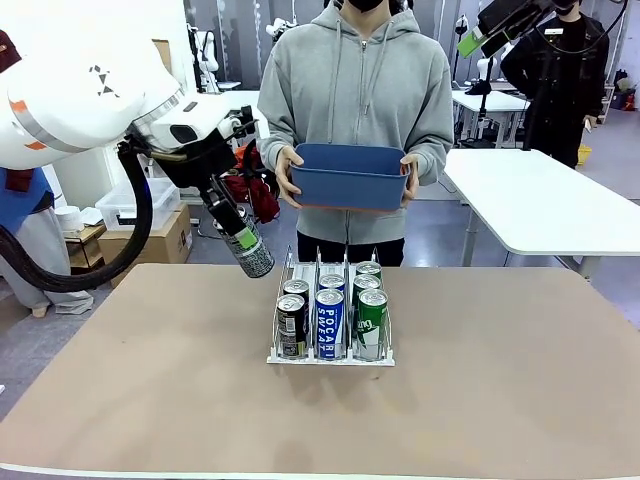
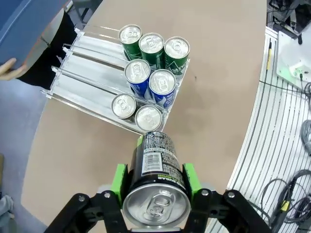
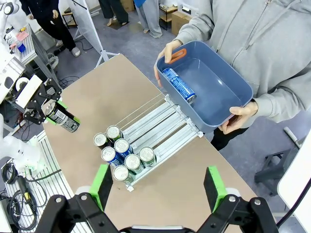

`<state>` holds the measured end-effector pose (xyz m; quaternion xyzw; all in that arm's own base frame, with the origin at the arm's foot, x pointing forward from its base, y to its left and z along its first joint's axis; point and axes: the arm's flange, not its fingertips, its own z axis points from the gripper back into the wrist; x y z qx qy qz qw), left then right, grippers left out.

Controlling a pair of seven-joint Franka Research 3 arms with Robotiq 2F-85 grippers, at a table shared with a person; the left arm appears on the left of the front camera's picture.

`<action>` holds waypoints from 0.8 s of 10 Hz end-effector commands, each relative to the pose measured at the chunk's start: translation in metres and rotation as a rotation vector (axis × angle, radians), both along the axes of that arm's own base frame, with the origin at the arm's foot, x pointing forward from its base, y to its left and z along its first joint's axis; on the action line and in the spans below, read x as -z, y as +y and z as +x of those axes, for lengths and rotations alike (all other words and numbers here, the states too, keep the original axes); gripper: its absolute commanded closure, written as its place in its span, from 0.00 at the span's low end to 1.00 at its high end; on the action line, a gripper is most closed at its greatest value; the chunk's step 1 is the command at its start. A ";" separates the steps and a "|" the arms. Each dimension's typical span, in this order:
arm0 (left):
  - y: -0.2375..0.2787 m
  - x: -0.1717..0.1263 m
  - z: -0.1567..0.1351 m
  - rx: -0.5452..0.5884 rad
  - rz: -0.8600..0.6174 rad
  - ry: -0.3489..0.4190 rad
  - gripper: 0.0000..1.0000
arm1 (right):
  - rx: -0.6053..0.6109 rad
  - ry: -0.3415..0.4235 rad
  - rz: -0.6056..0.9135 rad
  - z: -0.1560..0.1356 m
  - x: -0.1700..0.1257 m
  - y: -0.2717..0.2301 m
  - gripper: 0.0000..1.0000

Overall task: Fill the beverage cans into the dispenser.
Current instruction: Place the picked Pepsi coke in the line of the Automatic Can Dispenser with the same cans.

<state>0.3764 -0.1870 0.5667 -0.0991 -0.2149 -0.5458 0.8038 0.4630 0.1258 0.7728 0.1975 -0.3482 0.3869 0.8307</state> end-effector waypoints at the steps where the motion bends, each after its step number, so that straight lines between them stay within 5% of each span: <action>1: -0.008 0.017 0.001 -0.149 -0.027 -0.004 0.42 | -0.004 0.002 0.008 -0.002 0.003 0.000 0.00; 8: -0.045 0.091 -0.031 -0.122 -0.011 0.028 0.42 | -0.004 0.002 0.008 -0.002 0.003 0.000 0.00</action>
